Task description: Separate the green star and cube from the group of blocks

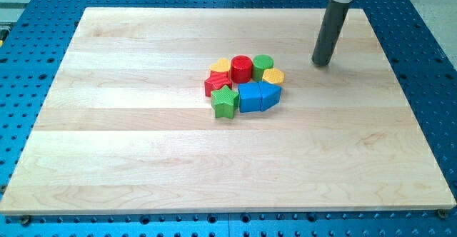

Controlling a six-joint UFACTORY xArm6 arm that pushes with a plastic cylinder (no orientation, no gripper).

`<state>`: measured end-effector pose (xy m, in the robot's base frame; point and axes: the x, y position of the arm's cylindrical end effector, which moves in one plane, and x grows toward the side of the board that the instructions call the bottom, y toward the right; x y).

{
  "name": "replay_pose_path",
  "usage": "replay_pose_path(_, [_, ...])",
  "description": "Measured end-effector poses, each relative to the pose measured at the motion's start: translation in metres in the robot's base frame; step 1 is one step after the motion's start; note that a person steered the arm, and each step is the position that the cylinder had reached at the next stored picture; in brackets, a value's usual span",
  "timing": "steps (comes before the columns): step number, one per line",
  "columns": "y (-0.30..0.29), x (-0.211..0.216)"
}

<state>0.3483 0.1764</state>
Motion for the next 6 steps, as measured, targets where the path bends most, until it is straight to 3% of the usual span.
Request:
replay_pose_path(1, [-0.006,0.006])
replay_pose_path(2, [-0.018,0.059])
replay_pose_path(3, [-0.072,0.099])
replay_pose_path(4, [-0.202,0.122])
replay_pose_path(5, [-0.255,0.143])
replay_pose_path(6, [-0.223,0.157])
